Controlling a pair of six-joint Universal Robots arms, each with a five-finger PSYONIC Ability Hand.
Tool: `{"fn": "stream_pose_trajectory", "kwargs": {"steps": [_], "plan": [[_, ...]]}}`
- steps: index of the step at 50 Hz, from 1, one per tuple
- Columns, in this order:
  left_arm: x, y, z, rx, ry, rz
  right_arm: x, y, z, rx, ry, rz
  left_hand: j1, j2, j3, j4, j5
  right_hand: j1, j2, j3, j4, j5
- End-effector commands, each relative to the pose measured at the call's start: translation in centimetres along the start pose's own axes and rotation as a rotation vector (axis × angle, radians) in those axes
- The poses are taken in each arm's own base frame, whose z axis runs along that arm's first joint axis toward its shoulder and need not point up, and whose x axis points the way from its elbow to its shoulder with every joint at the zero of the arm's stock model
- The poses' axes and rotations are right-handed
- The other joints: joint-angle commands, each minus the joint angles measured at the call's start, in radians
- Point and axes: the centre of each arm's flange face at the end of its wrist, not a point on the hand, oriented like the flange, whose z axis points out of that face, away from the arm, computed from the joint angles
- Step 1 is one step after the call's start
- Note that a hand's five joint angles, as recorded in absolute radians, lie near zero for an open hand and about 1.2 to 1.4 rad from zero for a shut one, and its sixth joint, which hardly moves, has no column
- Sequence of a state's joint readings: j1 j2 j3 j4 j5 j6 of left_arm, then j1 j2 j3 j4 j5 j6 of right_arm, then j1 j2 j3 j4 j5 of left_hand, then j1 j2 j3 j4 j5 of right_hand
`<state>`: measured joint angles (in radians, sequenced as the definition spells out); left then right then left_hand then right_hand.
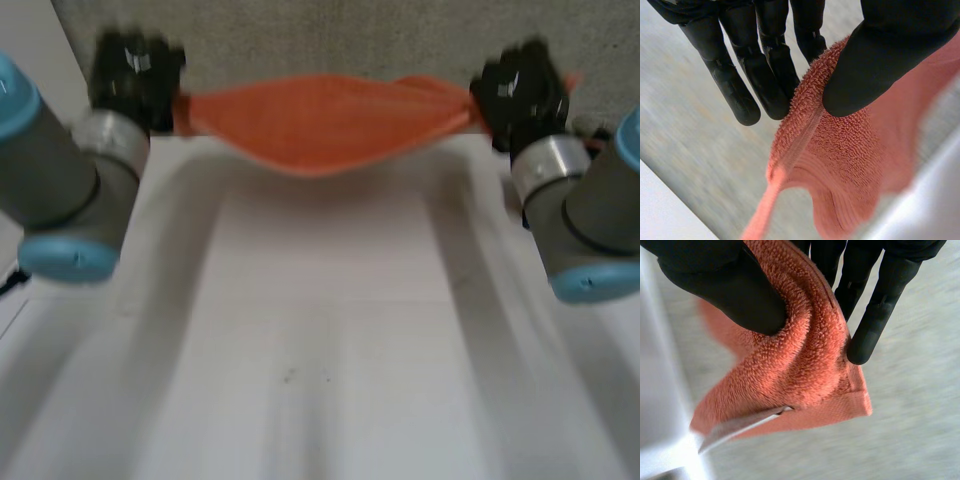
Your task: Fold the laundry.
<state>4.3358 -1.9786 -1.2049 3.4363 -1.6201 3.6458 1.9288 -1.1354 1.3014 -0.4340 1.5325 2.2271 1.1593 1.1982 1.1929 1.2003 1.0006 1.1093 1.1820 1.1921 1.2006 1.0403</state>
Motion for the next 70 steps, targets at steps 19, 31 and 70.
{"fn": "stream_pose_trajectory", "kwargs": {"steps": [19,31,70], "plan": [[4.7,13.9,-11.2,-0.423,0.262,0.007,-6.4,11.3,-10.3,-0.579,-0.484,0.480,0.237,0.198,0.203,0.196,0.221,0.075,0.002,-0.008,-0.017,-0.031],[4.4,14.3,-11.2,-0.437,0.251,0.005,-4.6,14.1,-9.2,-0.691,-0.449,0.706,0.237,0.198,0.203,0.196,0.221,-0.255,-0.328,-0.338,-0.347,-0.361],[1.9,18.1,-10.7,-0.505,0.178,0.092,-3.1,15.0,-10.5,-0.697,-0.452,0.597,-0.300,-0.339,-0.334,-0.341,-0.316,0.287,0.214,0.204,0.196,0.181]]}}
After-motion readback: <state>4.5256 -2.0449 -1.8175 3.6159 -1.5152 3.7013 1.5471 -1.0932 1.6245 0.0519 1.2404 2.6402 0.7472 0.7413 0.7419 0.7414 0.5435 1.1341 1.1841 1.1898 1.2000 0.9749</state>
